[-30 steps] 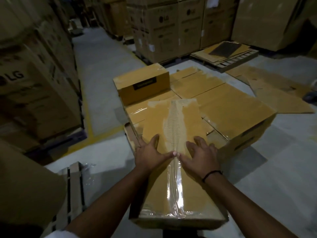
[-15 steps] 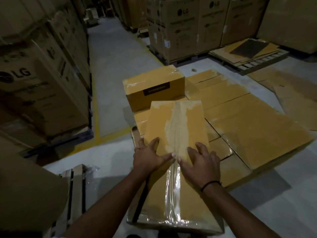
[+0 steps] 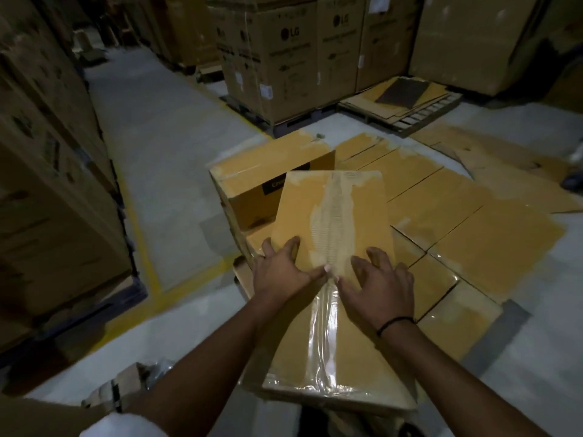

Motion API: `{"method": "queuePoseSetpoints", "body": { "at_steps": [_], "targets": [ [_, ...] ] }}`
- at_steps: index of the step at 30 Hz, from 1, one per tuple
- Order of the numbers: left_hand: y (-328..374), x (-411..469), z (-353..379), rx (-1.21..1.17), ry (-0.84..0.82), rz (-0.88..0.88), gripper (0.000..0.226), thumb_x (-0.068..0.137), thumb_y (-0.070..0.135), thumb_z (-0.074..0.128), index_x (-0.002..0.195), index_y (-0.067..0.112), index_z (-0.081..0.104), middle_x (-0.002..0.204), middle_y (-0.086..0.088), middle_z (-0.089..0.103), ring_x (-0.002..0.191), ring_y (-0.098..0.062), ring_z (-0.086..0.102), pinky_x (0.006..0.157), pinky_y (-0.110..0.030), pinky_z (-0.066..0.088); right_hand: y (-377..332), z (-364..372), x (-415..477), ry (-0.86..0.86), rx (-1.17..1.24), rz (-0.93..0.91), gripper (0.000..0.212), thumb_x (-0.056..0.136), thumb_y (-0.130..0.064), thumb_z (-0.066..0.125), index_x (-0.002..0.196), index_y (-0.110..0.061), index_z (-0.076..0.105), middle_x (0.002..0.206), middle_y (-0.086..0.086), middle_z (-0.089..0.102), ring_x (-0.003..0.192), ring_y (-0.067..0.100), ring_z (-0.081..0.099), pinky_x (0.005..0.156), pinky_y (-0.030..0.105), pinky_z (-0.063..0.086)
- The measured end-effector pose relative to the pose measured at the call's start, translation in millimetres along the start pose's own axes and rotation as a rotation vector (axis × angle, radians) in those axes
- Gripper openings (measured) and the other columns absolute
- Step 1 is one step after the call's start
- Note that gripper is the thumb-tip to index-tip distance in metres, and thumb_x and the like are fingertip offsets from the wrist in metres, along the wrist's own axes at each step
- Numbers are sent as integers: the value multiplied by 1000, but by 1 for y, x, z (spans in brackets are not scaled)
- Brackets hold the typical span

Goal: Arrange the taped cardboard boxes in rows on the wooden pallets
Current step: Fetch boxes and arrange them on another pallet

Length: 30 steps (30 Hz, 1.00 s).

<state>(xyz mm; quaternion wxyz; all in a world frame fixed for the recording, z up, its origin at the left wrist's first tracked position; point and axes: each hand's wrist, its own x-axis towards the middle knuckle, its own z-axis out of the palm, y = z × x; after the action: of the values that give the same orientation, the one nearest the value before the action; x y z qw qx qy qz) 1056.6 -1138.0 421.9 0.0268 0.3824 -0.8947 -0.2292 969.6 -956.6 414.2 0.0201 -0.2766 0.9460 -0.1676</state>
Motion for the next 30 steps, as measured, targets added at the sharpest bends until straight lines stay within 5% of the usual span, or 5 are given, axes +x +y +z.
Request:
{"method": "queuePoseSetpoints", "body": {
  "at_steps": [11,30],
  "targets": [
    [-51,65,-104,42,18,261,113,58,101,53,154,49,28,163,-13,17,142,-47,30,113,-55,32,-121,-27,15,211,7,140,57,84,-74,55,127,-37,65,152,-4,44,122,41,48,106,46,36],
    [-96,238,-130,82,-127,408,108,62,94,63,154,46,33,166,-12,14,147,-44,26,113,-57,32,-206,52,136,247,-9,355,59,84,-74,55,130,-38,63,152,-6,42,123,37,47,106,48,37]
  ]
}}
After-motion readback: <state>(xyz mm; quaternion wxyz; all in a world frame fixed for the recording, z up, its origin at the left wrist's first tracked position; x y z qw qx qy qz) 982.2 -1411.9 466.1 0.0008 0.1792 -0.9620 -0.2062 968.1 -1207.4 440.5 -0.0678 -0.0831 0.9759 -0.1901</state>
